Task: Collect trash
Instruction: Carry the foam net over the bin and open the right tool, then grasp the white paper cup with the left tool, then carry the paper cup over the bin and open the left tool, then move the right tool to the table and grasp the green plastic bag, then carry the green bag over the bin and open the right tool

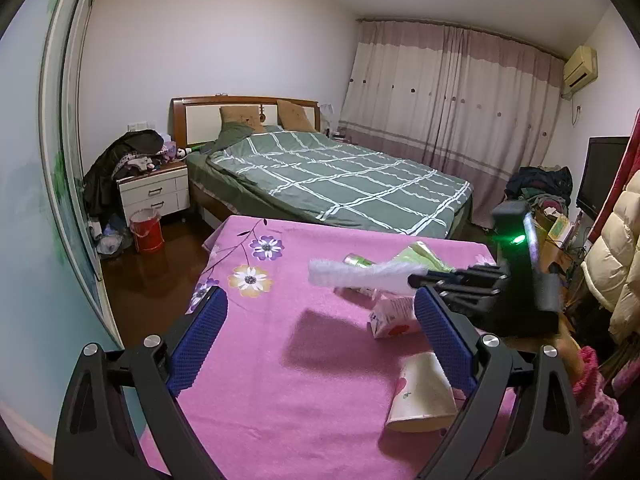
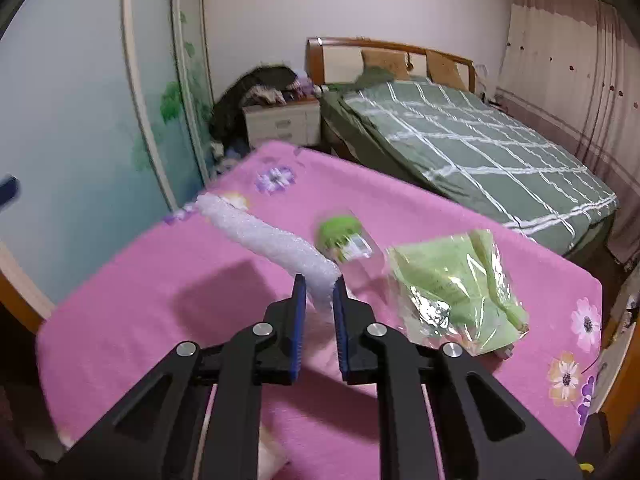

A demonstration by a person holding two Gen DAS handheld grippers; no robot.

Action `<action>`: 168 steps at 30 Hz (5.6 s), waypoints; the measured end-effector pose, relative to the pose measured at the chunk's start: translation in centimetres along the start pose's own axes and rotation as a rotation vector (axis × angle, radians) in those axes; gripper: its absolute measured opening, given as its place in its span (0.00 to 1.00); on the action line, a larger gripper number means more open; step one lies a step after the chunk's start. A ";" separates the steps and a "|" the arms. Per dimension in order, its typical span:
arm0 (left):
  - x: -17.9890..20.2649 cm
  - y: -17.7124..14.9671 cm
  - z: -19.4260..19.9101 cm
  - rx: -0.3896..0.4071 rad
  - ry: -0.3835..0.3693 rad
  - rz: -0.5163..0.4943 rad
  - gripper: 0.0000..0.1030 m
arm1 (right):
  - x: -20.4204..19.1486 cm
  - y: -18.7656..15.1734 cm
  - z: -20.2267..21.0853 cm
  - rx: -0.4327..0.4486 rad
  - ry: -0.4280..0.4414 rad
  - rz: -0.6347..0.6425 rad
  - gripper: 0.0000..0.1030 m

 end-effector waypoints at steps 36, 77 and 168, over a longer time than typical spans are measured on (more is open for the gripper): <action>13.1 -11.3 -8.2 -0.306 -0.123 -0.163 0.90 | 25.6 -32.3 26.0 -0.073 -0.804 -0.742 0.30; 27.8 -11.3 -10.2 -0.420 -0.305 -0.454 0.60 | 23.4 -30.9 30.4 0.038 -0.803 -0.713 0.65; 0.6 -4.6 -17.7 -0.105 0.090 -0.075 0.92 | 20.6 -4.0 7.2 0.039 -0.397 -0.496 0.15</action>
Point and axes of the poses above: each gripper's, at about its wrist camera, not at the fingertips, and z roughly against the way its jaws point, x to its right, y to its top, the point moved 10 cm from there along -z, roughly the way its jaws point
